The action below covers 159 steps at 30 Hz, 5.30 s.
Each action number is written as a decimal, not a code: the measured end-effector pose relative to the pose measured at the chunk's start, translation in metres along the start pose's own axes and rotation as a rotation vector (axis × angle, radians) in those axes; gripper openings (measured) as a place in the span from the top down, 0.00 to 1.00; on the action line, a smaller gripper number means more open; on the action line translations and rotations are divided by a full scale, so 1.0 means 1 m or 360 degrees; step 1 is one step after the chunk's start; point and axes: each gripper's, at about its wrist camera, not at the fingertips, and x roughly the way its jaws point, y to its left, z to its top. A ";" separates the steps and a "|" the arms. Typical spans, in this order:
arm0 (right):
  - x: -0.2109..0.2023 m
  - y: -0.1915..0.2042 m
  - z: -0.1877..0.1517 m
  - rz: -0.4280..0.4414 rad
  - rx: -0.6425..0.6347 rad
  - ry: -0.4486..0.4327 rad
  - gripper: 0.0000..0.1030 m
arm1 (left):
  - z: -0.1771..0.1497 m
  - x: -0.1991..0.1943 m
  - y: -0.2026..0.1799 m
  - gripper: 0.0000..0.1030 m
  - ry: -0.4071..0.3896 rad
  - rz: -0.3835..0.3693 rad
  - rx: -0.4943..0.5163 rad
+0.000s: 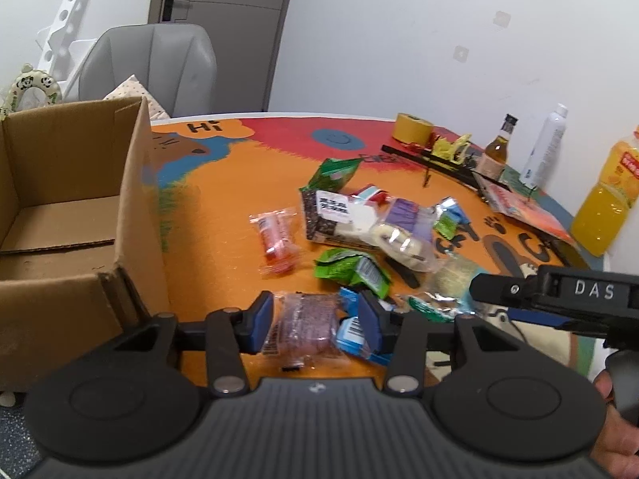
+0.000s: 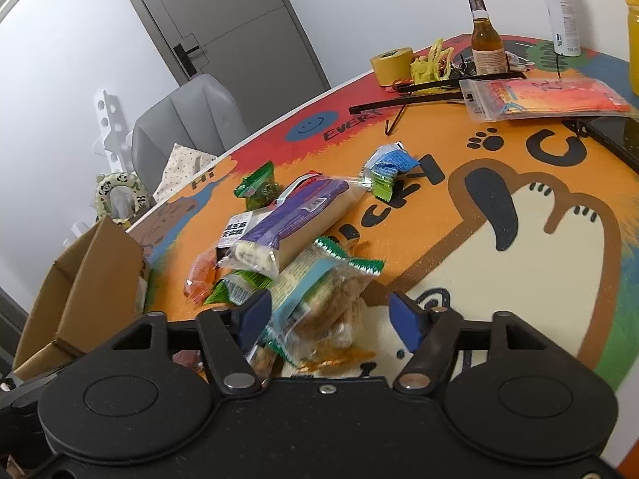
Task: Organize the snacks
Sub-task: 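Grasp the pink wrapped snack with the left gripper while the right gripper grasps a biscuit pack, then carry both snacks to the cardboard box and open both grippers to drop them, then grasp the blue snack bag with the left gripper while the right gripper grasps the cracker pack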
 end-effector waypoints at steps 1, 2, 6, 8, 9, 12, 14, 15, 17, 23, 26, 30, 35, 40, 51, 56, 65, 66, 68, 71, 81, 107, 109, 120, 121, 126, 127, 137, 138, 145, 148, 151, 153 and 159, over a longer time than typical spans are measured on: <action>0.003 0.000 0.001 -0.0003 0.0001 0.0002 0.32 | 0.000 0.003 0.000 0.56 0.0014 0.0005 -0.0003; 0.005 -0.001 0.002 -0.0001 0.0005 0.0006 0.32 | -0.001 0.004 0.000 0.56 0.0022 0.0010 0.0002; 0.014 0.002 0.001 0.0021 0.0003 0.0031 0.33 | -0.004 0.009 0.000 0.57 0.0048 0.0013 0.0009; 0.017 0.004 -0.002 0.0003 -0.0015 0.0025 0.46 | -0.005 0.010 0.002 0.61 0.0068 0.0013 0.0000; 0.017 0.004 -0.003 0.0020 -0.0009 0.0014 0.55 | -0.007 0.011 0.003 0.61 0.0085 0.0004 -0.0015; 0.011 0.003 -0.004 0.0044 0.0013 -0.0024 0.63 | -0.010 0.010 0.004 0.63 0.0071 -0.0014 -0.0006; 0.007 0.004 -0.004 0.0027 0.0007 -0.0058 0.70 | -0.010 0.007 0.003 0.67 0.0065 -0.0040 -0.0004; 0.003 0.004 -0.004 0.0030 0.0015 -0.0076 0.73 | -0.010 0.006 0.002 0.68 0.0062 -0.0054 0.0000; -0.003 0.006 -0.003 0.0033 0.0021 -0.0110 0.77 | -0.010 0.004 0.001 0.70 0.0059 -0.0084 0.0007; -0.017 0.011 -0.003 0.0019 0.0018 -0.0201 0.84 | -0.006 -0.008 -0.005 0.71 0.0037 -0.0160 0.0051; -0.024 0.015 -0.006 0.0012 0.0018 -0.0243 0.84 | -0.001 -0.015 -0.007 0.71 0.0015 -0.0195 0.0079; -0.032 0.017 -0.009 0.0012 0.0043 -0.0282 0.85 | 0.008 -0.024 -0.007 0.71 -0.0012 -0.0241 0.0097; -0.039 0.025 -0.008 0.0025 0.0037 -0.0329 0.85 | 0.019 -0.038 -0.003 0.71 -0.0058 -0.0271 0.0090; -0.048 0.049 -0.006 0.0089 -0.0033 -0.0394 0.85 | 0.035 -0.060 0.007 0.71 -0.0137 -0.0288 0.0102; -0.046 0.101 -0.005 0.0166 -0.0129 -0.0459 0.85 | 0.061 -0.098 0.043 0.71 -0.0255 -0.0258 0.0106; -0.040 0.123 -0.005 0.0203 -0.0154 -0.0453 0.85 | 0.068 -0.107 0.066 0.71 -0.0285 -0.0212 0.0082; -0.024 0.159 -0.002 0.0268 -0.0218 -0.0433 0.84 | 0.080 -0.105 0.118 0.71 -0.0308 -0.0091 0.0002; -0.021 0.164 -0.001 0.0279 -0.0232 -0.0427 0.84 | 0.081 -0.104 0.124 0.71 -0.0305 -0.0074 -0.0012; -0.015 0.174 -0.001 0.0302 -0.0255 -0.0410 0.84 | 0.084 -0.100 0.136 0.71 -0.0295 -0.0043 -0.0042; -0.006 0.188 0.000 0.0339 -0.0289 -0.0386 0.84 | 0.089 -0.096 0.152 0.71 -0.0297 0.0006 -0.0076; 0.021 0.231 0.005 0.0433 -0.0371 -0.0286 0.84 | 0.107 -0.079 0.195 0.70 -0.0262 0.0106 -0.0172; 0.014 0.246 0.028 0.0366 -0.0285 -0.0240 0.54 | 0.105 -0.122 0.212 0.11 -0.0254 0.0208 -0.0288; 0.004 0.235 0.031 0.0337 -0.0257 -0.0259 0.49 | 0.106 -0.122 0.205 0.06 -0.0250 0.0192 -0.0272; -0.056 0.154 0.021 0.0171 -0.0198 -0.0425 0.21 | 0.095 -0.119 0.143 0.00 -0.0259 0.0086 -0.0098; -0.061 0.146 0.019 0.0163 -0.0190 -0.0435 0.20 | 0.092 -0.120 0.136 0.00 -0.0265 0.0079 -0.0085; -0.072 0.110 0.013 0.0109 -0.0156 -0.0431 0.13 | 0.080 -0.123 0.097 0.00 -0.0267 0.0018 -0.0015; -0.073 0.104 0.012 0.0088 -0.0155 -0.0426 0.12 | 0.078 -0.122 0.090 0.00 -0.0264 0.0003 -0.0009; -0.090 0.044 -0.003 -0.0071 -0.0055 -0.0431 0.11 | 0.057 -0.105 0.025 0.00 -0.0148 -0.0144 0.0138; -0.091 0.040 -0.005 -0.0078 -0.0050 -0.0433 0.10 | 0.056 -0.103 0.020 0.00 -0.0146 -0.0152 0.0152; -0.099 0.012 -0.011 -0.0101 -0.0018 -0.0448 0.10 | 0.048 -0.090 -0.006 0.00 -0.0126 -0.0212 0.0163; -0.096 0.003 -0.012 -0.0108 -0.0029 -0.0442 0.10 | 0.041 -0.080 -0.015 0.00 -0.0105 -0.0231 0.0144; -0.090 -0.004 -0.013 -0.0103 -0.0049 -0.0430 0.10 | 0.036 -0.067 -0.020 0.00 -0.0070 -0.0248 0.0126; -0.084 -0.011 -0.015 -0.0105 -0.0056 -0.0416 0.11 | 0.032 -0.058 -0.023 0.01 -0.0054 -0.0240 0.0129; -0.062 -0.025 -0.019 -0.0123 -0.0054 -0.0354 0.15 | 0.024 -0.034 -0.029 0.03 0.0001 -0.0249 0.0126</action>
